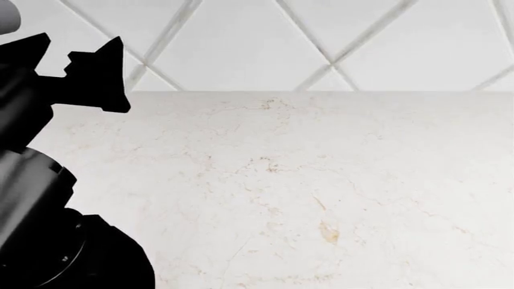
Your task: Pick the pear, radish from the counter and place them in the cabinet. Then close the cabinet.
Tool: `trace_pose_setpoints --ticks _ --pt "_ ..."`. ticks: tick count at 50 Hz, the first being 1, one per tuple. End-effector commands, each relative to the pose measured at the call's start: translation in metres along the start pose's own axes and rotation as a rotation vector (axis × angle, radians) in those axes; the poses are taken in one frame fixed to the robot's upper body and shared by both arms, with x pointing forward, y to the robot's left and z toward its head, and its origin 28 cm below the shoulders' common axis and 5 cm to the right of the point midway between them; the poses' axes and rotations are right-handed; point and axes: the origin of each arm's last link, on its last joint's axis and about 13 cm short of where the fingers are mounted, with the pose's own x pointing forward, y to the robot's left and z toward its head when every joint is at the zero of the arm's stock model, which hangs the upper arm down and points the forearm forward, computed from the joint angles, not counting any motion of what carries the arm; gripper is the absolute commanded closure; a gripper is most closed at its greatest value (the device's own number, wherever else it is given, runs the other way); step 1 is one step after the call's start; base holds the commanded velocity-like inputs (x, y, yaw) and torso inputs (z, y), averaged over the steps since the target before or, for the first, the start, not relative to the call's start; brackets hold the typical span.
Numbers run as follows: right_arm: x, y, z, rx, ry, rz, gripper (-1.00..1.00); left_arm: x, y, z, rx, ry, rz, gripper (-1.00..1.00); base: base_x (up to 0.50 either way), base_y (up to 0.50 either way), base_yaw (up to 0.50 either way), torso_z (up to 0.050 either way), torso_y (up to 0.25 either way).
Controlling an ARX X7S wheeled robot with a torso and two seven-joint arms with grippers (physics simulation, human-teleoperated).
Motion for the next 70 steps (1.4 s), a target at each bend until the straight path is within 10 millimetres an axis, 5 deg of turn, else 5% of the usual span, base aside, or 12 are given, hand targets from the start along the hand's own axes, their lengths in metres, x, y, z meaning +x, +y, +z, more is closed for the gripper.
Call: trace_pose_setpoints --ticks 1,15,46,70 --pt "-0.041 0.007 0.013 -0.010 -0.078 -0.060 -1.00 0.000 0.000 -0.001 -0.001 0.001 -0.007 -1.00 0.00 0.00 0.00 0.000 0.000" --pt "-0.086 0.013 0.006 0.015 -0.112 -0.175 -1.00 -0.002 0.000 -0.005 -0.006 0.007 -0.010 -1.00 0.00 0.00 0.00 0.000 0.000" --pt "-0.161 0.034 -0.056 0.143 0.041 -0.376 -1.00 -0.006 0.001 -0.015 -0.015 0.024 -0.013 -1.00 0.00 0.00 0.00 0.000 0.000" --pt "-0.182 0.052 -0.169 0.342 0.323 -0.431 -1.00 -0.011 0.000 -0.024 -0.018 0.039 -0.019 -1.00 0.00 0.00 0.00 0.000 0.000"
